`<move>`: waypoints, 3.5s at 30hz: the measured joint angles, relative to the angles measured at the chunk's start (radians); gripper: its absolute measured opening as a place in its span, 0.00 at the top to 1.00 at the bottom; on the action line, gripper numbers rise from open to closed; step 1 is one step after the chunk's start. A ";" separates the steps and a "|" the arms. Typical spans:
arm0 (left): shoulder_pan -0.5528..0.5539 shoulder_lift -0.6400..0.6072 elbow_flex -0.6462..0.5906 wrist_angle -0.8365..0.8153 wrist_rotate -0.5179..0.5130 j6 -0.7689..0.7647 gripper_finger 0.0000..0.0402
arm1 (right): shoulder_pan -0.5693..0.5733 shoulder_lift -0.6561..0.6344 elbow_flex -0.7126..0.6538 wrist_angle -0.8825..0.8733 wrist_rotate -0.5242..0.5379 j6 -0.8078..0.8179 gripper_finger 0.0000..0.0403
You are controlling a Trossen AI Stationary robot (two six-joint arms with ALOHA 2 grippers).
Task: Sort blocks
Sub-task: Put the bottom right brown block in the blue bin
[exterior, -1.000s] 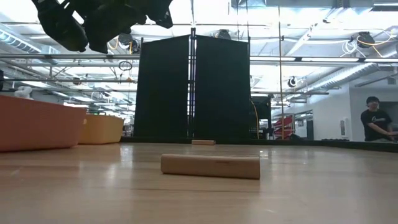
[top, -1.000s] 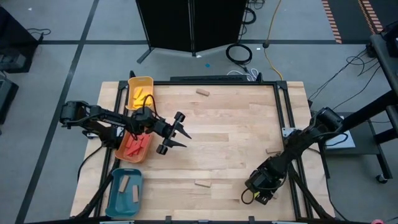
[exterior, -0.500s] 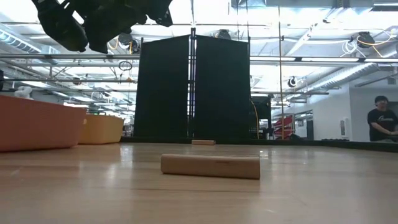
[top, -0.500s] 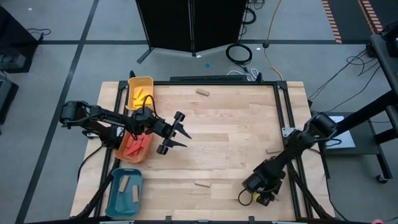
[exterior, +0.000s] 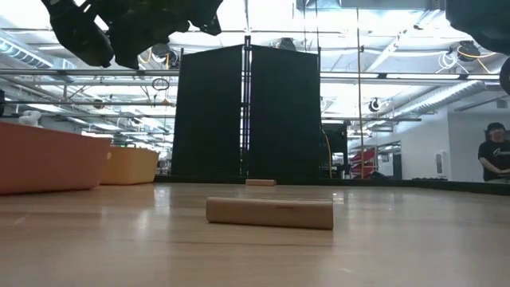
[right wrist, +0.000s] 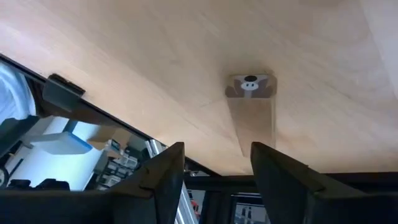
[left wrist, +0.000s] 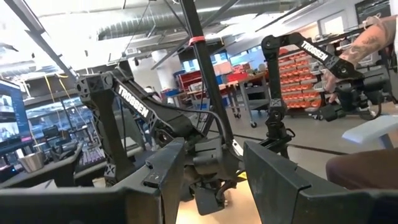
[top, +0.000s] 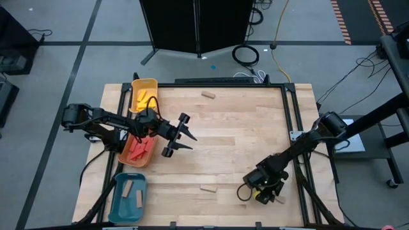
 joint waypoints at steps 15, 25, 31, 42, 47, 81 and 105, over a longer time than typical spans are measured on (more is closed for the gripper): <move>0.001 0.000 0.001 0.029 0.000 0.043 0.60 | 0.025 -0.001 0.000 -0.047 0.123 -0.094 0.55; 0.004 0.000 0.001 -0.009 0.000 0.051 0.60 | 0.121 -0.001 0.000 0.010 0.267 -0.022 0.55; 0.019 0.000 0.002 -0.012 0.000 0.045 0.60 | 0.182 0.007 0.005 -0.016 0.366 0.034 0.55; 0.018 0.000 0.002 -0.012 0.000 0.042 0.60 | 0.210 0.015 0.023 -0.041 0.434 0.133 0.76; 0.018 0.000 0.002 -0.012 -0.001 0.043 0.60 | 0.190 0.023 0.097 -0.153 0.505 0.098 0.80; 0.075 -0.092 -0.055 0.017 0.280 -0.284 0.60 | 0.046 0.017 0.608 0.034 1.590 -0.486 0.78; -0.161 -0.244 -0.116 -0.279 -0.187 -0.110 0.60 | -0.099 0.077 0.608 0.596 1.549 -1.026 0.77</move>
